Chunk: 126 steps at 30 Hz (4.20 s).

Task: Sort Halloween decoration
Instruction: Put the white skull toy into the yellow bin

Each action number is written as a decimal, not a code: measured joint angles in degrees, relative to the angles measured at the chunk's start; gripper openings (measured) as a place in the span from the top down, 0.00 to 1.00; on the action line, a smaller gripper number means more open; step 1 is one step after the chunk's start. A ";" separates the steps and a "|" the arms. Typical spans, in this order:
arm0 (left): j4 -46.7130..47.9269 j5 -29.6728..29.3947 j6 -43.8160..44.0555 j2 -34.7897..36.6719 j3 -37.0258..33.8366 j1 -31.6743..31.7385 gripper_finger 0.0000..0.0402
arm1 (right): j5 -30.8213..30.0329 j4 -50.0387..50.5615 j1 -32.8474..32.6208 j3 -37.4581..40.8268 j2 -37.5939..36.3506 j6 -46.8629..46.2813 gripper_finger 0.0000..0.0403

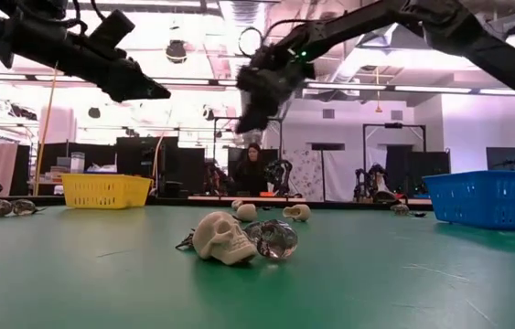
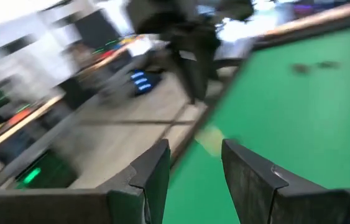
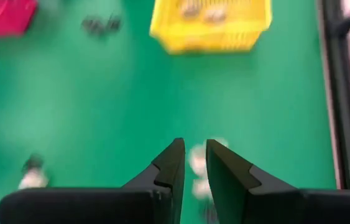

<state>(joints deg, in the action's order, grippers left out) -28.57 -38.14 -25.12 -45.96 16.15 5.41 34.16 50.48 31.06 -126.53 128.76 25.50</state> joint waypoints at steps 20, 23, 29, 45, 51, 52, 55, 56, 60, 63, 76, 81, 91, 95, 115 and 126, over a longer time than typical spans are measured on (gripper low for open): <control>-2.53 19.35 16.56 -10.11 1.47 13.93 0.66 | -11.87 15.16 -6.80 7.57 -14.46 -8.97 0.76; -1.96 27.47 20.50 -18.88 5.48 17.93 0.66 | -11.82 9.69 -6.09 18.69 -22.41 -10.53 0.76; 5.14 35.67 12.49 -36.95 18.53 20.86 0.66 | -12.08 -9.97 -7.02 44.21 -38.34 -14.67 0.76; 45.56 43.00 0.09 -63.41 59.03 25.83 0.66 | -13.39 -40.78 -11.16 79.16 -56.18 -14.91 0.76; 53.21 44.68 19.62 -67.80 67.65 27.68 0.66 | -13.38 -40.11 -10.32 79.99 -56.18 -13.15 0.76; 53.64 44.64 23.26 -68.41 68.40 27.76 0.66 | -13.38 -39.95 -10.14 79.99 -56.18 -13.08 0.76; 55.54 43.71 31.53 -70.30 69.53 27.70 0.66 | -13.34 -39.72 -9.84 79.99 -56.18 -12.55 0.76; 55.98 43.24 33.03 -70.60 69.59 27.69 0.66 | -13.34 -39.60 -9.71 79.99 -56.18 -12.08 0.76; 56.66 41.12 37.04 -71.46 69.65 27.13 0.66 | -13.34 -39.24 -9.59 79.99 -56.16 -11.62 0.76; 58.69 39.80 38.58 -71.84 69.54 26.69 0.66 | -13.32 -39.14 -9.59 79.99 -56.16 -11.48 0.76; 61.60 37.82 37.86 -74.96 69.63 24.87 0.66 | -13.29 -39.12 -9.59 79.96 -56.11 -11.90 0.76; 63.44 37.71 35.86 -74.98 69.63 24.70 0.66 | -13.29 -39.10 -9.59 79.94 -56.11 -11.93 0.76; 65.05 37.59 32.02 -74.98 69.57 24.78 0.77 | -13.29 -39.12 -9.54 79.94 -56.11 -11.94 0.76; 65.17 36.04 31.01 -74.94 69.56 24.85 0.88 | -13.29 -39.12 -9.54 79.94 -56.11 -11.96 0.76; 77.22 19.52 42.64 -37.05 44.28 25.32 0.86 | -13.13 -39.54 -10.09 79.92 -54.60 -10.87 0.76; 65.02 20.98 44.68 -28.09 29.78 29.60 0.69 | -13.14 -42.56 -10.02 79.90 -51.79 -11.56 0.76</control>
<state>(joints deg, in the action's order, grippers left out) 36.45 -17.16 19.56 -74.06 45.93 35.01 21.02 7.91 21.04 -46.63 76.97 13.94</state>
